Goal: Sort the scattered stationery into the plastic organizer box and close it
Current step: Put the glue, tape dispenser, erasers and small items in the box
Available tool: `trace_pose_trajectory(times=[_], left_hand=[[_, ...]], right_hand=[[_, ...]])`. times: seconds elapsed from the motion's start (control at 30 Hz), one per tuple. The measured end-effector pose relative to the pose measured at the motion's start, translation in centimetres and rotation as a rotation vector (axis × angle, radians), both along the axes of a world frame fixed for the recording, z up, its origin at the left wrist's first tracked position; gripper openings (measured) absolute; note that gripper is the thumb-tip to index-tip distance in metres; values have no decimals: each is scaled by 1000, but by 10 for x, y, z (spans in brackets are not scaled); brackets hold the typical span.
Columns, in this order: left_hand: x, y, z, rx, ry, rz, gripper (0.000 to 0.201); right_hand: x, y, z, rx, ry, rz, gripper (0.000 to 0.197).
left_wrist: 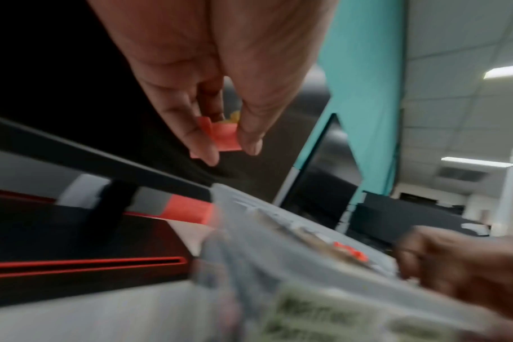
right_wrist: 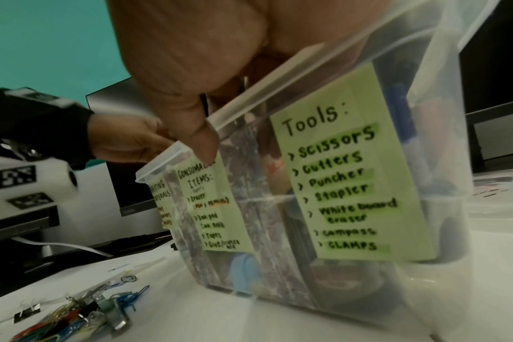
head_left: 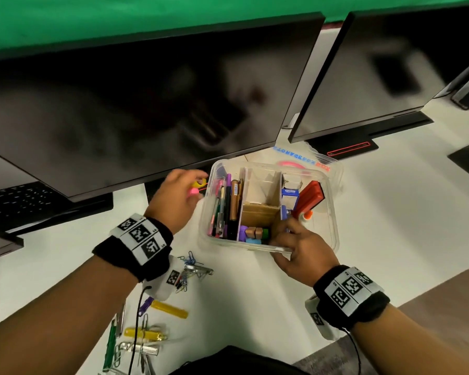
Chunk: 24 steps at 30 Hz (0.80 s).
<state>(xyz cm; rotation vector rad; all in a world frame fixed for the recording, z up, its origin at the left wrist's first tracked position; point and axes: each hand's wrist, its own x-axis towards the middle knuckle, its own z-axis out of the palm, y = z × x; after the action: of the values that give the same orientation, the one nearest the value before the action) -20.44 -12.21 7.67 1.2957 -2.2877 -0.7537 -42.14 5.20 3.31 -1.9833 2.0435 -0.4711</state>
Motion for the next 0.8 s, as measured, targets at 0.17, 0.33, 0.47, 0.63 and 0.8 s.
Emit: trace_pose_trajectory(times=[0.17, 0.33, 0.47, 0.63, 0.8], left_hand=[[-40, 48, 15, 59, -126, -408, 41], [-69, 67, 1, 86, -273, -562, 43], [-76, 67, -9, 81, -345, -544, 41], [-61, 62, -8, 61, -256, -496, 36], [-11, 37, -16, 40, -208, -332, 26]], right_hand=[[-6, 6, 5, 35, 12, -136, 45], [-18, 15, 8, 177, 87, -106, 38], [-18, 17, 1, 108, 155, -69, 42], [-16, 17, 4, 99, 170, -68, 50], [-11, 13, 8, 159, 182, -102, 38]])
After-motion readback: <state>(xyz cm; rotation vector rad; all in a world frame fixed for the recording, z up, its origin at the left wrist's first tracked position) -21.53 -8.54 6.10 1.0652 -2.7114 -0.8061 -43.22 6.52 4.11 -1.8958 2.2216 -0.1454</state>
